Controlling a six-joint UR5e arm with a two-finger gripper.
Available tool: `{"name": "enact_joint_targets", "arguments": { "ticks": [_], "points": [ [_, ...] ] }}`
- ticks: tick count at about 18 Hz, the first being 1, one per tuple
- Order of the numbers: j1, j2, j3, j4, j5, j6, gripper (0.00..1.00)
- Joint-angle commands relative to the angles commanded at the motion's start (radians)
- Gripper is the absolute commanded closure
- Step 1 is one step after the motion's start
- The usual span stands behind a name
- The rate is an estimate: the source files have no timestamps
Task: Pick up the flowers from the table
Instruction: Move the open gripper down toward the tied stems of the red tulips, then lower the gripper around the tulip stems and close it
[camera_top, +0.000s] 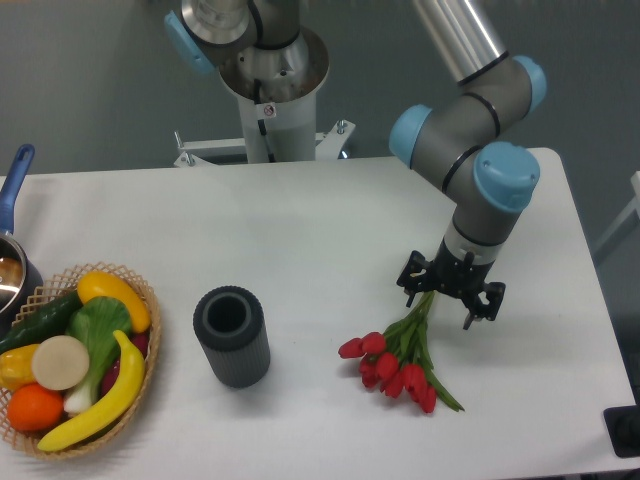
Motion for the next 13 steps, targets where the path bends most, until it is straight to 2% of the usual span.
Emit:
{"name": "enact_joint_targets", "arguments": {
  "ticks": [13],
  "points": [
    [-0.029,-0.060,-0.026,0.002,-0.008,0.026,0.00]
  ]
}}
